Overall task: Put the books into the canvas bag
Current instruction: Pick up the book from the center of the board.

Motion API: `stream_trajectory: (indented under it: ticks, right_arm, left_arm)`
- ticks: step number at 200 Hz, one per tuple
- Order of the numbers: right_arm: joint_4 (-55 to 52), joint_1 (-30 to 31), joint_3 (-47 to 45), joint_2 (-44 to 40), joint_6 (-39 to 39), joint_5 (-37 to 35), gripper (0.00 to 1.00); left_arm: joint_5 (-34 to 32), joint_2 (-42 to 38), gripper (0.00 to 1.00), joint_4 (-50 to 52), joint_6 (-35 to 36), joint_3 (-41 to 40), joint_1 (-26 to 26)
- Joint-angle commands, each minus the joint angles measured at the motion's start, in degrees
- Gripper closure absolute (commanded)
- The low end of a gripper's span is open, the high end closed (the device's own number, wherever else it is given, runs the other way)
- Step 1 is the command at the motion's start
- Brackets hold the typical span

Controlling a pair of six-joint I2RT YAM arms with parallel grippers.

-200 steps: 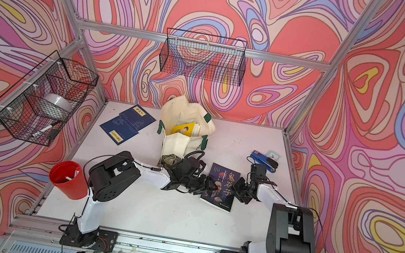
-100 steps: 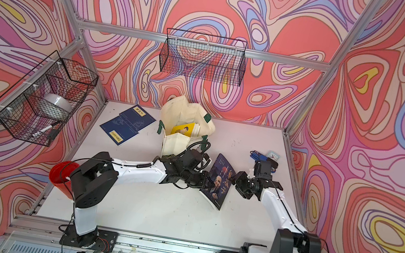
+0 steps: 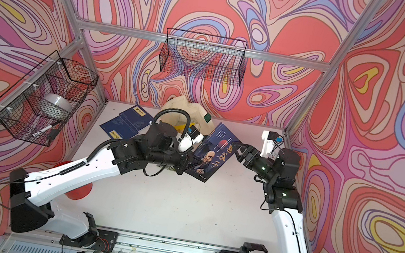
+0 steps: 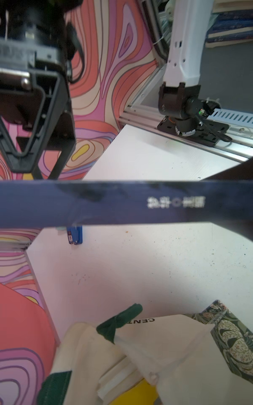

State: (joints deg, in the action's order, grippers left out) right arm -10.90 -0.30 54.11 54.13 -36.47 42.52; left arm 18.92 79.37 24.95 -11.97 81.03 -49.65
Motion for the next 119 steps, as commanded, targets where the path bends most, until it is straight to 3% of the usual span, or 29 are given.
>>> stream_trajectory:
  ticks: [1, 20, 43, 61, 85, 119]
  right_arm:
    - [10.5, 0.2, 2.5, 1.4, -2.1, 10.1, 0.27]
    - [8.0, 0.2, 9.0, 3.0, 2.1, 15.1, 0.26]
    - [-1.1, 0.2, 19.6, 5.3, 10.3, 19.5, 0.24]
    - [-2.8, 0.3, 25.3, 6.9, 12.4, 24.0, 0.24]
    - [-1.0, 2.2, 27.5, 7.3, 14.5, 28.4, 0.24]
    - [-6.1, 8.0, 28.3, 7.4, 20.8, 28.6, 0.21]
  left_arm:
    - [15.8, -5.1, 1.0, -0.5, 5.8, 2.4, 4.1]
    - [21.9, -6.8, 1.0, 5.1, 8.0, 6.6, 7.6]
    - [20.0, -9.7, 1.0, 13.4, 18.5, 8.8, 8.3]
    - [19.0, -12.5, 1.0, 16.2, 27.4, 6.3, 8.6]
    - [21.2, -14.3, 1.0, 19.7, 35.4, 4.4, 9.2]
    - [24.4, -12.4, 1.0, 26.1, 39.6, 7.5, 9.7]
